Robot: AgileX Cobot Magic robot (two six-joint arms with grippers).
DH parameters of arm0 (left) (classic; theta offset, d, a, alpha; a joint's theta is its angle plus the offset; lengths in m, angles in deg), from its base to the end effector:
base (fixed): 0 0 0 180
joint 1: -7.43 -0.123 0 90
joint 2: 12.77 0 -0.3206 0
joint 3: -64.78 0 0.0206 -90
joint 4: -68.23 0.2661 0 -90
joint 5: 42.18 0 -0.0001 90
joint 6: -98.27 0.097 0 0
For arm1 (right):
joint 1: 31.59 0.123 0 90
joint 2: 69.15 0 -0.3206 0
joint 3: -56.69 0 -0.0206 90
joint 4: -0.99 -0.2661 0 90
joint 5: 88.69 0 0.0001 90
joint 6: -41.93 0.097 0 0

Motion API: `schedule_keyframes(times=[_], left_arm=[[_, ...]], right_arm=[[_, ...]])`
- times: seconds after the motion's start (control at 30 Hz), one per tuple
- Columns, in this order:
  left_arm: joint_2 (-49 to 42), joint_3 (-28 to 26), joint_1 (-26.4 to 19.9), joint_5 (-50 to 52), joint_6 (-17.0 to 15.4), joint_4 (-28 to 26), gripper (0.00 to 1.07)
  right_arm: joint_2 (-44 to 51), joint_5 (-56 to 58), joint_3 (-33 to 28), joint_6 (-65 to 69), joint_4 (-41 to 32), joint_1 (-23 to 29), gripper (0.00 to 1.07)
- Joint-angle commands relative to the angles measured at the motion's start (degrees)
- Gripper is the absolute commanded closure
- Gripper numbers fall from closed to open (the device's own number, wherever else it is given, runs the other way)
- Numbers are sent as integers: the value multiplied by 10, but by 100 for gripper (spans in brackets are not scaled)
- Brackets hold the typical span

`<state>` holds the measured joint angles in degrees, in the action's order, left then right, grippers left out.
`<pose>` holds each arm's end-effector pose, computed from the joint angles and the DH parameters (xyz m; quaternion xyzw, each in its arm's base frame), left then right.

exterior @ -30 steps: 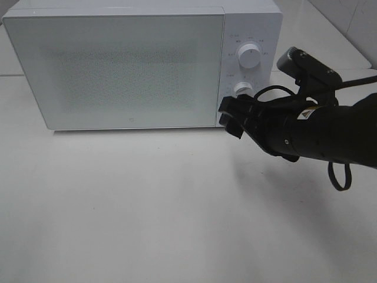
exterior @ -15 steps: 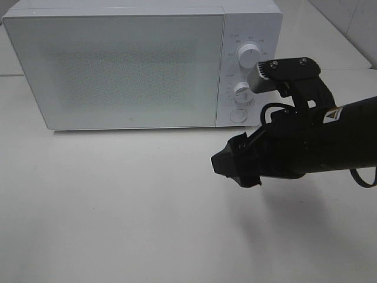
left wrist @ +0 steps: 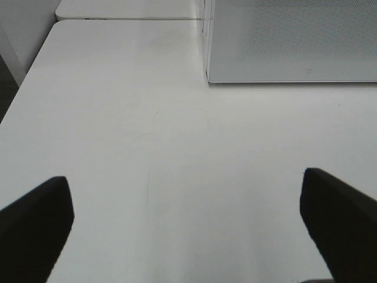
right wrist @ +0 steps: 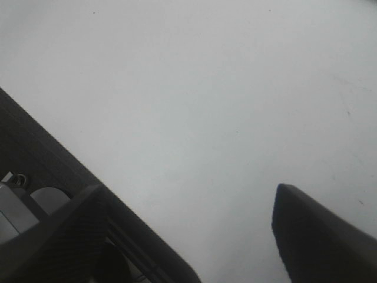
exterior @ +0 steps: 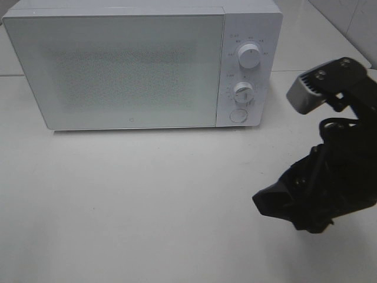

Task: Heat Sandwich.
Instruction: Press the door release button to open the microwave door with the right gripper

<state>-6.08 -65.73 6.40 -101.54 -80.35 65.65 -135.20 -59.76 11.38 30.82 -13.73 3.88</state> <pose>-0.0213 -0.0041 0.2837 0.0032 0.8457 -0.0113 0.5335 0.1459 0.1186 0.2650 -0.2913 0.8902 0.1653 0.3089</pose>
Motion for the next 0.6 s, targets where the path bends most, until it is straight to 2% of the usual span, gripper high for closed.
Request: schedule_keyframes(times=[0.03,0.17,0.33,0.6], left_arm=[[-15,3,-2,3,1,-1,4],[-15,3,-2,3,1,-1,4],[-15,3,-2,3,1,-1,4],[-15,3,-2,3,1,-1,4]], right_arm=[[24,26,1,15,17,-2,31],[104,113,23,19,36,-2,31],[148,193,69,34,72,-2,31],[228,274,82,36,83,-2,31]])
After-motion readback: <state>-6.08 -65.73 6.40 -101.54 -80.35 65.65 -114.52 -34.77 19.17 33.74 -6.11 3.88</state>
